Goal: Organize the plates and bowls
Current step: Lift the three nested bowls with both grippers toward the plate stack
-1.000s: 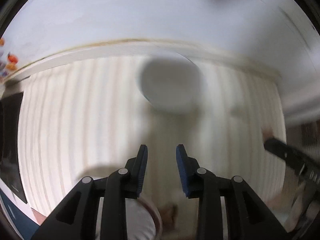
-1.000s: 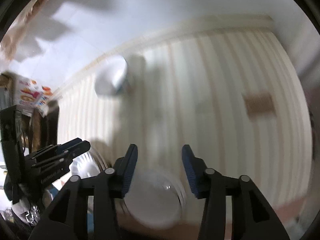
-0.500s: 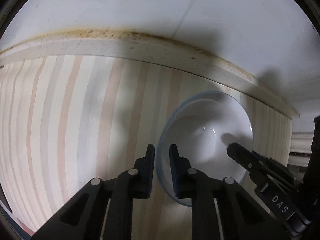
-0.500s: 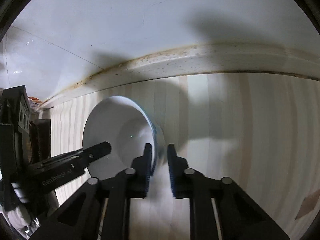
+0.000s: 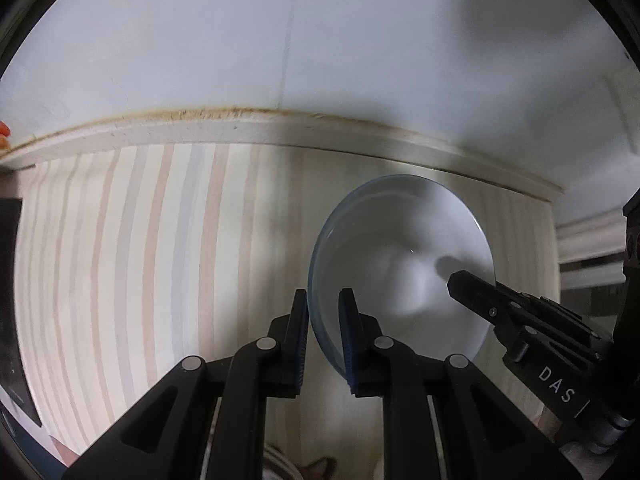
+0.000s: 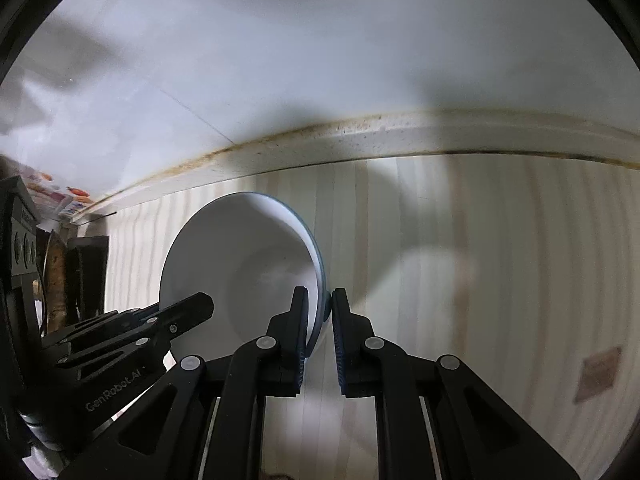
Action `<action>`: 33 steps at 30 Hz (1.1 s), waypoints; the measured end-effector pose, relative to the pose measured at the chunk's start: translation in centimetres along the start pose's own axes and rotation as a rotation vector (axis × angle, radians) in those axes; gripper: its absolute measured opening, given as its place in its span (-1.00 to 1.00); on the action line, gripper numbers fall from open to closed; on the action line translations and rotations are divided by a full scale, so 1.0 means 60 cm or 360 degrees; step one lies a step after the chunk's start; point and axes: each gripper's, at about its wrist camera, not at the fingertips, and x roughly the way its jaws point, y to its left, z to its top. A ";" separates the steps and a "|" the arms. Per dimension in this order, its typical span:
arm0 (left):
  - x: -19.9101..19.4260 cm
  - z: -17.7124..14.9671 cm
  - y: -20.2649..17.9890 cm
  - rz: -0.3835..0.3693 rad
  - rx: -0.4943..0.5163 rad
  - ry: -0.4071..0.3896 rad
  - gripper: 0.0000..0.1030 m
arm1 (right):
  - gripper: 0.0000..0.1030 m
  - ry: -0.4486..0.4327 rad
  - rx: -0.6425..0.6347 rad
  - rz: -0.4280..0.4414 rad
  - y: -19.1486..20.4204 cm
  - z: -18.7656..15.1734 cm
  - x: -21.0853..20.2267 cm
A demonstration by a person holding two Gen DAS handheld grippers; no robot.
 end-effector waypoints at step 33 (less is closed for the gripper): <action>-0.019 -0.282 -0.131 0.0002 0.0510 0.0276 -0.75 | -0.74 0.0008 0.0238 -0.0121 -0.099 -0.387 -0.183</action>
